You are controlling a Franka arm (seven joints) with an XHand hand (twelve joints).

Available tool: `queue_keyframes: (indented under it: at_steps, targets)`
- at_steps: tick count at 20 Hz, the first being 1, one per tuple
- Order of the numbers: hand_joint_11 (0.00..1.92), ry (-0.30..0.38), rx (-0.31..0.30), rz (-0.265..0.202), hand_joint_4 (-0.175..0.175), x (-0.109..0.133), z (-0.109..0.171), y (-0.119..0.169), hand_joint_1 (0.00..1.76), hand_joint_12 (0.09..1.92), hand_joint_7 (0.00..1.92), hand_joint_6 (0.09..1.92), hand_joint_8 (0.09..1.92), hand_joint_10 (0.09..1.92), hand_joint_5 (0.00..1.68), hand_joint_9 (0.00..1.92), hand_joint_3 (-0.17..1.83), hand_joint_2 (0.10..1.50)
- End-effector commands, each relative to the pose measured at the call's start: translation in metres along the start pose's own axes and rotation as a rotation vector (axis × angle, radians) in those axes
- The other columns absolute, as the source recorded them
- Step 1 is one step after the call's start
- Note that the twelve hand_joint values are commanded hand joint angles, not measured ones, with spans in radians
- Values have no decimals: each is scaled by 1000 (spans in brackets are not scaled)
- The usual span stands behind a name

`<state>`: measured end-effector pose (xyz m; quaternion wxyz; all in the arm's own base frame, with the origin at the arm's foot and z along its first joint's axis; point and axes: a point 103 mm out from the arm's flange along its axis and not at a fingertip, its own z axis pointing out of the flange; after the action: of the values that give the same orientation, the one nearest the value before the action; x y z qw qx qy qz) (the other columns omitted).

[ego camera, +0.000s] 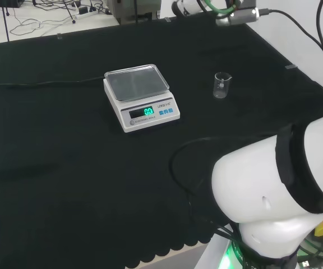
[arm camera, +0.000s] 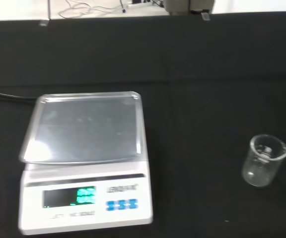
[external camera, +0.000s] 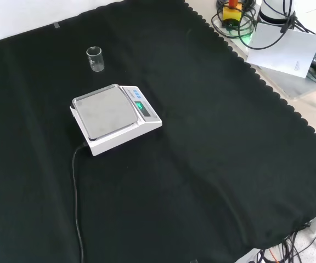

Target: Pick up the beaker.

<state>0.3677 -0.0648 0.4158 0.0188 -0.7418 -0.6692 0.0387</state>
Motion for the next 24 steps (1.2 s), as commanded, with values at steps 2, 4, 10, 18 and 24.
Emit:
queue_keyframes:
  at_steps: [2, 4, 10, 18, 24]
  targets:
    - [0, -28, 33, 37, -18, -48, 40, 17, 562, 1378, 254, 87, 649, 805, 402, 293, 308, 899]
    - [0, -23, 43, 34, -18, -55, 47, 23, 564, 1375, 254, 87, 650, 805, 405, 293, 311, 898]
    - [0, 12, 74, 10, -19, -72, 69, 46, 568, 1371, 256, 87, 653, 805, 410, 294, 316, 896]
    - [0, 47, 130, -17, -20, -104, 96, 82, 573, 1368, 257, 87, 655, 805, 413, 293, 321, 893]
    - [0, 68, 158, 0, -21, -126, 117, 102, 577, 1364, 256, 87, 656, 805, 414, 289, 325, 891]
